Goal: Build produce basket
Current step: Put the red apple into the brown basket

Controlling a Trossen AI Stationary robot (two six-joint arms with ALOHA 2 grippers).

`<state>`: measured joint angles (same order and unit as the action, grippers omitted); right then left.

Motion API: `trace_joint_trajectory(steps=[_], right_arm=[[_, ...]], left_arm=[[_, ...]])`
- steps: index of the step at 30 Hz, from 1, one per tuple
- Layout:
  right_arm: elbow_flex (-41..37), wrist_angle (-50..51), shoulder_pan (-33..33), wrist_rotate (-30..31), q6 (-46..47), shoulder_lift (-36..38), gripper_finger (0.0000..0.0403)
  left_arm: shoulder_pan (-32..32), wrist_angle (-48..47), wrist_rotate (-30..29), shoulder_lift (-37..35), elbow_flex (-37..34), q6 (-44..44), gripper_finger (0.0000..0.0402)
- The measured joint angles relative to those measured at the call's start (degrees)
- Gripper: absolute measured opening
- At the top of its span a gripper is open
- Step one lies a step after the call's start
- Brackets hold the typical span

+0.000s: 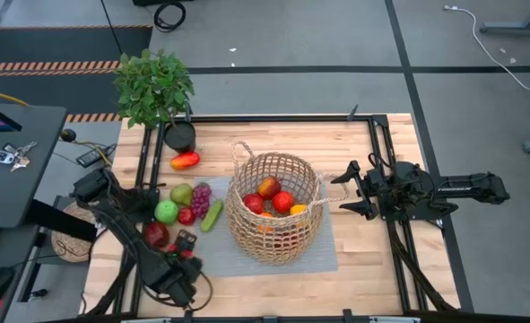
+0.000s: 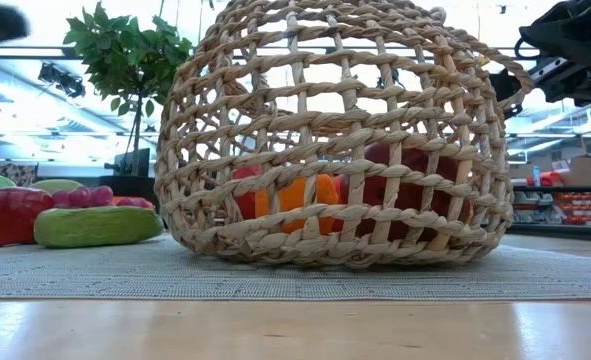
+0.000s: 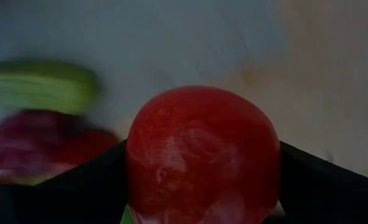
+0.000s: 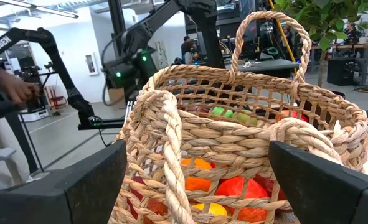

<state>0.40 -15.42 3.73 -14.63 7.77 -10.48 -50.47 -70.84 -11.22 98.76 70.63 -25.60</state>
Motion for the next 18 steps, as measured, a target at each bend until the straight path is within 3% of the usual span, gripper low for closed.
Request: trace_joint_trajectory(steps=[5,12,18], right_arm=[[0.0,0.0,0.0,0.0,0.0,0.0,0.0394],[0.0,0.0,0.0,0.0,0.0,0.0,0.0394],[0.0,0.0,0.0,0.0,0.0,0.0,0.0394]], left_arm=[[2.8,0.1,-11.1,0.0,6.6,-4.6,0.0331],[5.0,-3.2,-27.2,-0.2,17.1,-2.2,0.0331],[6.4,-4.3,-37.7,-5.6,19.9,-0.7,0.0331]])
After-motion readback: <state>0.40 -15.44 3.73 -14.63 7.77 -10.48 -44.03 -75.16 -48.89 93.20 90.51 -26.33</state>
